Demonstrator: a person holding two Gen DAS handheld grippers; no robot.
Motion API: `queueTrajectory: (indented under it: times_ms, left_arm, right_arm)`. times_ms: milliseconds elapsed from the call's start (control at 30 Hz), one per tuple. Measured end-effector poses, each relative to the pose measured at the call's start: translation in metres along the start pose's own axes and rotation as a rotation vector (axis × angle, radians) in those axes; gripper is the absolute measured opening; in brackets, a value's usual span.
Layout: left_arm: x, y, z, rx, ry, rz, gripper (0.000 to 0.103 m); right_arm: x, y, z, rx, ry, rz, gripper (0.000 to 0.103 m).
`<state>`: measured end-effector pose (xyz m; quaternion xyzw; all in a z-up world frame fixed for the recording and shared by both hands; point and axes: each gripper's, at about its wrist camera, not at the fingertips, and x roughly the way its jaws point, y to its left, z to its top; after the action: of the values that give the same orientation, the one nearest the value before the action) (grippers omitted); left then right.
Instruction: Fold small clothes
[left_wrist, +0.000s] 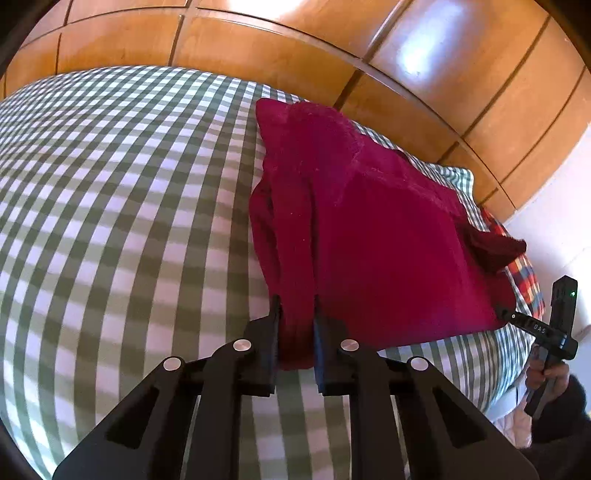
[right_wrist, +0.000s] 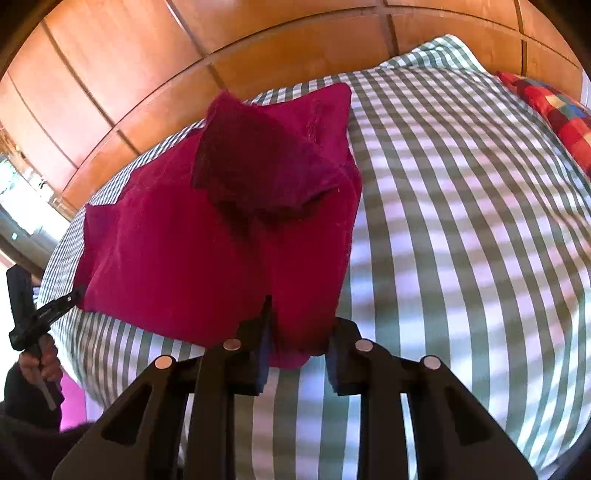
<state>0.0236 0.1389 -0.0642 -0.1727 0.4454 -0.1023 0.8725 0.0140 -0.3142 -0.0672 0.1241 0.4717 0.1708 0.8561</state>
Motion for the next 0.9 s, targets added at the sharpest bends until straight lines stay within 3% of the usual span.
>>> queueTrajectory:
  times_ms: [300,367,433,533,567,633,700,767,800,833,900]
  left_arm:
    - [-0.053,0.000,-0.074,-0.014,0.052,-0.061,0.013]
    - [-0.063,0.000,-0.086,-0.025,0.054,-0.079,0.013]
    - [-0.068,0.000,-0.087,-0.035,0.044,-0.077,0.015]
    - [-0.072,0.004,-0.074,-0.058,0.003,-0.069,0.025]
    - [-0.072,0.006,-0.068,-0.067,-0.018,-0.063,0.035]
    - [-0.070,0.009,-0.052,-0.079,-0.064,-0.060,0.044]
    - [-0.063,0.005,-0.034,-0.071,-0.093,-0.066,0.044]
    - [-0.054,0.003,-0.023,-0.058,-0.093,-0.073,0.047]
    - [-0.045,0.001,-0.017,-0.055,-0.089,-0.068,0.047]
    - [-0.036,-0.001,-0.012,-0.050,-0.074,-0.073,0.047]
    - [-0.022,-0.005,-0.008,-0.036,-0.047,-0.076,0.031]
  right_arm:
    - [-0.038,0.007,-0.064,-0.057,0.111,0.038,0.024]
    - [-0.042,0.003,-0.067,-0.050,0.118,0.033,0.039]
    - [-0.045,-0.006,-0.060,-0.026,0.089,0.017,0.054]
    - [-0.052,-0.015,-0.038,0.004,0.007,-0.006,0.061]
    - [-0.052,-0.016,-0.032,0.007,-0.013,-0.014,0.062]
    - [-0.045,-0.019,-0.010,0.018,-0.045,-0.031,0.062]
    - [-0.031,-0.020,0.010,0.034,-0.057,-0.035,0.062]
    - [-0.015,-0.017,0.023,0.022,-0.038,-0.048,0.060]
    - [-0.008,-0.015,0.027,0.010,-0.024,-0.065,0.051]
    - [-0.004,-0.013,0.028,0.001,-0.016,-0.067,0.035]
    - [-0.004,-0.005,0.029,-0.025,-0.022,-0.071,0.021]
